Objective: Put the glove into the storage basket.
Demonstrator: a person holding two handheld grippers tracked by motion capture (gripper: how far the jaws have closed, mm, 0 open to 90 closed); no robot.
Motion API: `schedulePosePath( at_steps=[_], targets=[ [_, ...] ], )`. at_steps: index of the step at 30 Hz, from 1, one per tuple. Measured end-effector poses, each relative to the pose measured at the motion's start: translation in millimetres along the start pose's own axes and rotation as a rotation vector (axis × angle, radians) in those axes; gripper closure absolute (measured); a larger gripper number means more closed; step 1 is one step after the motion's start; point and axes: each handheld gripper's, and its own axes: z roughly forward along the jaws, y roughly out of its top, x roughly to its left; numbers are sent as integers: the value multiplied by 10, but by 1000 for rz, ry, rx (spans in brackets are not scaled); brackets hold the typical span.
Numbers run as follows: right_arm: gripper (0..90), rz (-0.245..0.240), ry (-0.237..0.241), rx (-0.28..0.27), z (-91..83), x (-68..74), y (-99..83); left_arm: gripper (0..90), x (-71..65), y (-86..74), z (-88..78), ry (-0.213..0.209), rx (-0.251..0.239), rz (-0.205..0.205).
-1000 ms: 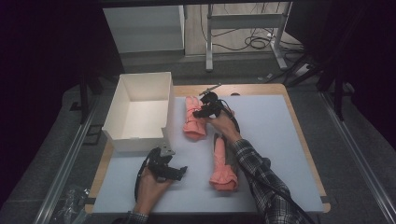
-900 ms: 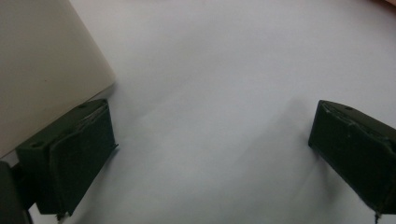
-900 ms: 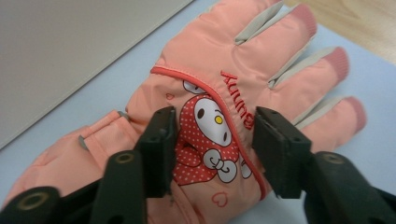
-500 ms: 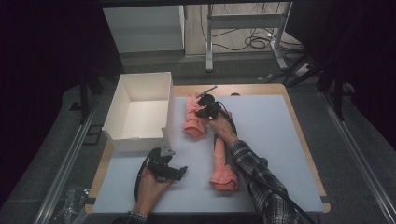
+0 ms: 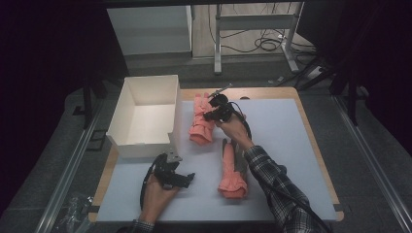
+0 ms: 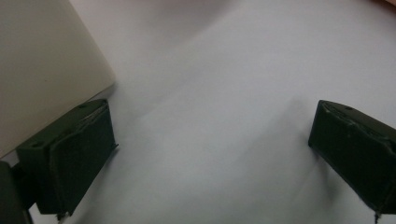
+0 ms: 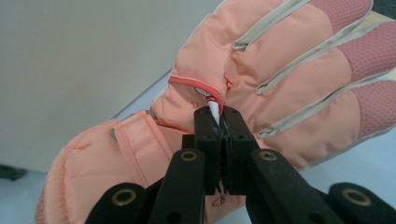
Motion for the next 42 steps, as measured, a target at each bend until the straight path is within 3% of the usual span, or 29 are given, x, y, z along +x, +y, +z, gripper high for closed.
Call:
schedulePosePath(
  at_steps=[14, 22, 34, 42],
  targets=[
    [860, 0, 68, -68, -519, 143, -18, 6, 2, -1, 1, 1, 0, 2],
    [859, 4, 105, -70, -779, 246, -115, 6, 6, 0, 0, 2, 0, 8],
    [859, -35, 97, -87, -1127, 413, -470, 6, 3, 1, 0, 4, -1, 4],
    [856, -17, 64, -77, -1407, 474, -787, 6, 4, 1, -1, 3, 0, 5]
  ],
)
